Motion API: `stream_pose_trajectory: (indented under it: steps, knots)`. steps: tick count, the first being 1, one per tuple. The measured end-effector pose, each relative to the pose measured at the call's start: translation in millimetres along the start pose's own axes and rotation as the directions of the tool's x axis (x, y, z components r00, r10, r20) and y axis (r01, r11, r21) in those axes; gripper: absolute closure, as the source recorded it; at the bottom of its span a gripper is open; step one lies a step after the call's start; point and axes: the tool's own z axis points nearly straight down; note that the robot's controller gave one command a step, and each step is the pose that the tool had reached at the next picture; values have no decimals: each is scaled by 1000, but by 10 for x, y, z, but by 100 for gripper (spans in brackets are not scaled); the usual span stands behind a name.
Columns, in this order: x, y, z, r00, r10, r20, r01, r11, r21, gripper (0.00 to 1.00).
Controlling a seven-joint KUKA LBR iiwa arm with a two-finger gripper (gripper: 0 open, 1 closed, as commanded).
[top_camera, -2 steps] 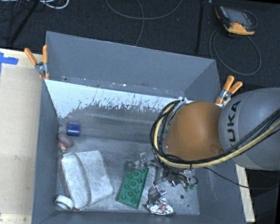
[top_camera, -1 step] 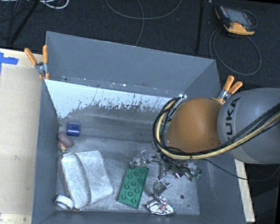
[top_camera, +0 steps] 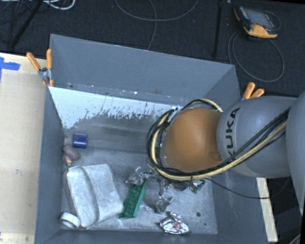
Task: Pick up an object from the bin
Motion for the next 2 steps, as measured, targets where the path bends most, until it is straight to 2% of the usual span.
stream_pose_trajectory:
  steps: [1, 2]
  knots:
    - [-22, 0, -29, 1000, 0, 5, 0, 1000, 1, 100]
    - [102, -86, -1819, 995, -103, 4, 103, 995, 3, 100]
